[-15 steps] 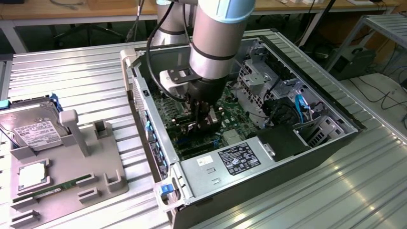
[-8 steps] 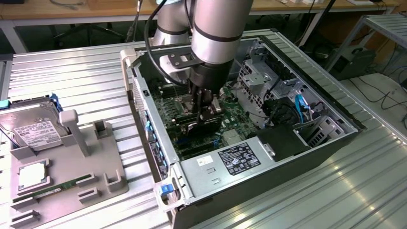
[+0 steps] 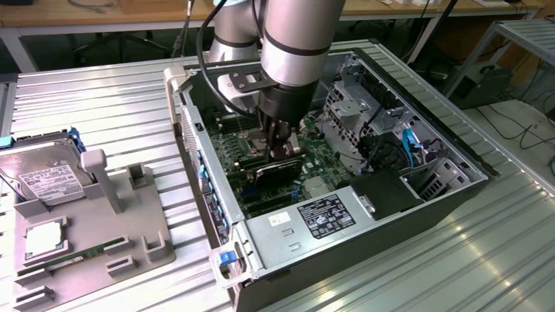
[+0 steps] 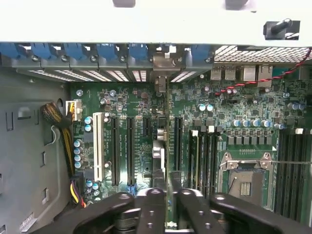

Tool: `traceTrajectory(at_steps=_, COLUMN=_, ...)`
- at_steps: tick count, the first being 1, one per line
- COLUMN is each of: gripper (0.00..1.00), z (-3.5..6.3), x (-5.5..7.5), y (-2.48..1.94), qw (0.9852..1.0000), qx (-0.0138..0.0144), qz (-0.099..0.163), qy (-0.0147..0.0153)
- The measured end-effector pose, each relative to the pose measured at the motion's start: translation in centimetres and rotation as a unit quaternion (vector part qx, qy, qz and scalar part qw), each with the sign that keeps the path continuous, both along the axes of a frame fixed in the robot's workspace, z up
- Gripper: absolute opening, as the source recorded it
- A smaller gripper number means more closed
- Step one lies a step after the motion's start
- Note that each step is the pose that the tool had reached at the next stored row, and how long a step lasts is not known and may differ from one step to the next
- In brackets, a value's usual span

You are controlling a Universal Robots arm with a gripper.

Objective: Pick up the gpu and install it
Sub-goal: 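Insert the gpu into the slot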

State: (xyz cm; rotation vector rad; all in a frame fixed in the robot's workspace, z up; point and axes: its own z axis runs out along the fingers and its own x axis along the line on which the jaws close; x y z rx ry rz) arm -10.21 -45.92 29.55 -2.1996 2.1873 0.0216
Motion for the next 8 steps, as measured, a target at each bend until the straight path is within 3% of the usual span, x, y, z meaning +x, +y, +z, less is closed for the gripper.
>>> traceTrajectory(at_steps=2, gripper=0.11, z=0.00, x=0.00, y=0.00, qw=1.0000, qx=0.0000, qz=0.000, qy=0.0000)
traceTrajectory(at_steps=8, gripper=0.11, z=-0.25, x=-0.68, y=0.01, qw=1.0000, qx=0.0000, qz=0.002, qy=0.0010)
